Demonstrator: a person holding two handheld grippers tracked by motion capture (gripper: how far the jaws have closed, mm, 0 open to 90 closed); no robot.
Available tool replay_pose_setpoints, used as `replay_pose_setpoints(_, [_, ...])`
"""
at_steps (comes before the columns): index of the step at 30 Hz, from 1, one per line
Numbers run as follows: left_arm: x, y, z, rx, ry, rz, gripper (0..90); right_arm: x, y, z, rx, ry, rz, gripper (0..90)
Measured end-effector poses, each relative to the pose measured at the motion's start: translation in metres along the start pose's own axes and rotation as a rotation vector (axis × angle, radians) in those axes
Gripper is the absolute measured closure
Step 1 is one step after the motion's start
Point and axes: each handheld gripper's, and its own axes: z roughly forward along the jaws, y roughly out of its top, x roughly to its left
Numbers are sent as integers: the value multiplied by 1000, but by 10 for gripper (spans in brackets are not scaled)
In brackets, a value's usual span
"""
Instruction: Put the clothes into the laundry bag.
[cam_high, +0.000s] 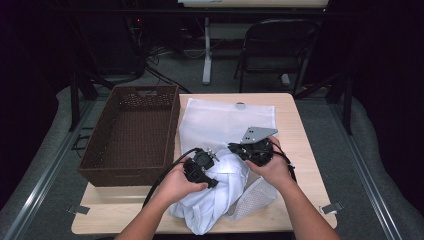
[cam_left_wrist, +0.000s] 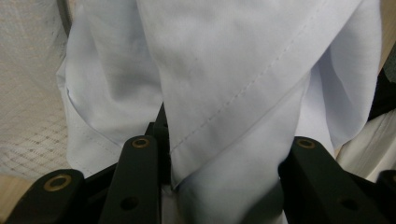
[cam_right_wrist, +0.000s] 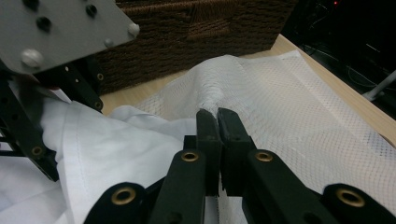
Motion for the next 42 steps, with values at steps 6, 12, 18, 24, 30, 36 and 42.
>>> replay_pose_setpoints(6, [3,1,8,-15,-20,-26,619,1,1,-1,-2,5,2,882])
replay_pose_setpoints(12, [7,-1,16,-23,-25,-57,619,3,1,0,3,6,-3,881])
replay_pose_setpoints(18, [11,-3,21,-39,-11,-90,619,4,0,-1,13,2,-10,881])
replay_pose_setpoints(24, [12,-7,12,-56,-9,-116,618,2,-3,-2,30,-5,-7,882])
replay_pose_setpoints(30, [16,-8,5,-66,5,-131,618,1,-5,-1,36,-4,-2,883])
replay_pose_setpoints(36, [16,-1,5,-65,12,-140,617,7,-3,1,34,5,-20,883])
replay_pose_setpoints(42, [17,6,5,-70,13,-158,616,8,-2,-1,28,10,-15,882])
